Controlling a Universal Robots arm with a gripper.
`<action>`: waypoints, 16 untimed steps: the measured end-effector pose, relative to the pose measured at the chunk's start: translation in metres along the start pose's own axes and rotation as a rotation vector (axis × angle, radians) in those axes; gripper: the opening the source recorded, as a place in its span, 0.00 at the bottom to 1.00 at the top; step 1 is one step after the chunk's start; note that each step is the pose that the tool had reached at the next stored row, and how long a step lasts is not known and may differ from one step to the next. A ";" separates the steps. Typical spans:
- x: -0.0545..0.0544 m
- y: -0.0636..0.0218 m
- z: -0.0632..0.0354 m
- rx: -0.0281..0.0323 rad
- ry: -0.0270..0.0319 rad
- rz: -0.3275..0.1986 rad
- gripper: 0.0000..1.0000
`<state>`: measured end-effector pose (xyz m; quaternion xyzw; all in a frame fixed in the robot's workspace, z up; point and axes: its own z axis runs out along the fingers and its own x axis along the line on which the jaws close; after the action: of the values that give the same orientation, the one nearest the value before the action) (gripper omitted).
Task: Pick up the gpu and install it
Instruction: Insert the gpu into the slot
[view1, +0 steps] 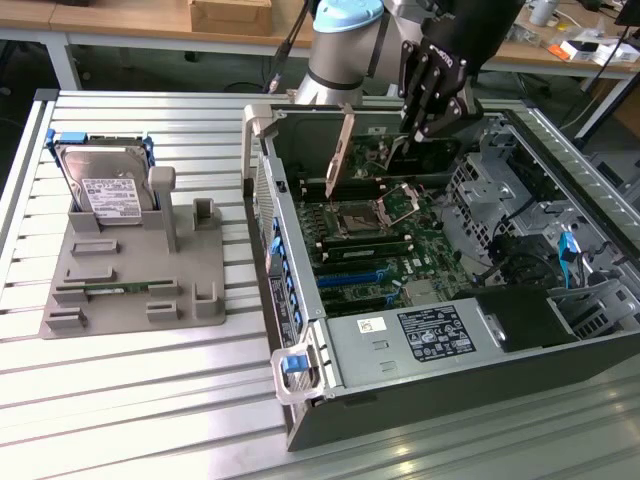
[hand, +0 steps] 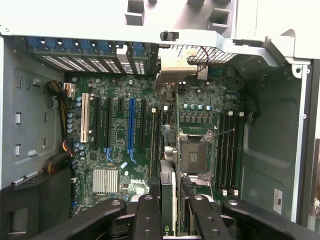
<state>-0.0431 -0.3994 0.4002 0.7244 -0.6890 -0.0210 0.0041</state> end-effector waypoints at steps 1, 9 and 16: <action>0.000 0.0000 0.0003 0.0000 -0.0001 0.000 0.27; 0.000 -0.0001 0.0021 0.0000 0.0000 0.000 0.27; 0.000 -0.0001 0.0032 0.0000 0.0000 0.000 0.27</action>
<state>-0.0431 -0.3994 0.3970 0.7244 -0.6890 -0.0210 0.0041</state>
